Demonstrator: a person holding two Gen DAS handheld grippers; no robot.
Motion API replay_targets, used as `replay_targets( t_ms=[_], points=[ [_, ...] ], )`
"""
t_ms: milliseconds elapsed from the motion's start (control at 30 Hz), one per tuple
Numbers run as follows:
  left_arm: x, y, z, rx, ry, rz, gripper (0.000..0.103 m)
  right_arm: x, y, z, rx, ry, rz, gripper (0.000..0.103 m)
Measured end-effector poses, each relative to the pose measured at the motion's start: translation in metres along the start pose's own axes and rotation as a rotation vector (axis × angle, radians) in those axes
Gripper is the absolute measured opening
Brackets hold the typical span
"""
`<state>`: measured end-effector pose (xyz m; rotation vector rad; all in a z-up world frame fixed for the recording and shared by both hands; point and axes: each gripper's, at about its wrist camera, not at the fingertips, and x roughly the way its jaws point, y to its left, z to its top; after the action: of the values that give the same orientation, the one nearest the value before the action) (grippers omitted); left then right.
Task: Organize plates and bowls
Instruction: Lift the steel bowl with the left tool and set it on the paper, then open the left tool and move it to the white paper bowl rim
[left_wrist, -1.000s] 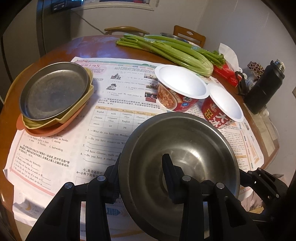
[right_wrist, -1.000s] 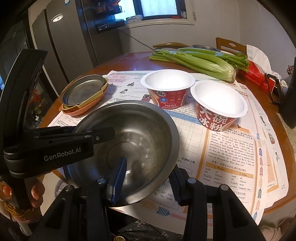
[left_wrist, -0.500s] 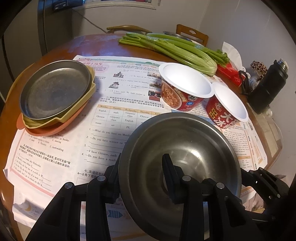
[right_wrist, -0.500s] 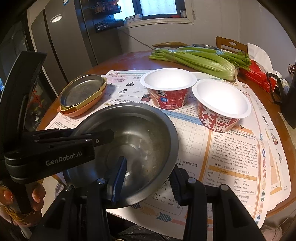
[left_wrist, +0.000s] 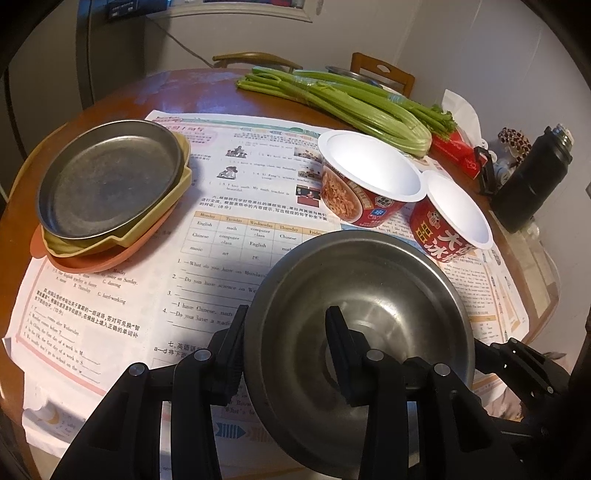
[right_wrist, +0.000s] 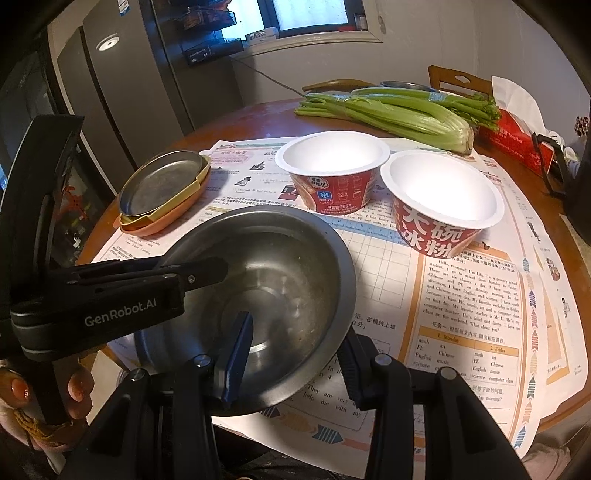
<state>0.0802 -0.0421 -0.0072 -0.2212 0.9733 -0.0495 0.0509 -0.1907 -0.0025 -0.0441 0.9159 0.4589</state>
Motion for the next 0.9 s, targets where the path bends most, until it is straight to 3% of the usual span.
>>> replay_targets(
  t_ms=[567, 900],
  points=[
    [-0.028, 0.006, 0.006, -0.003, -0.062, -0.019, 0.043, -0.014, -0.013, 0.007, 0.062, -0.026, 0.032, 0.045],
    [-0.036, 0.006, 0.036, 0.043, -0.103, -0.056, 0.048, -0.014, -0.023, 0.028, 0.12, -0.06, 0.035, 0.045]
  ],
)
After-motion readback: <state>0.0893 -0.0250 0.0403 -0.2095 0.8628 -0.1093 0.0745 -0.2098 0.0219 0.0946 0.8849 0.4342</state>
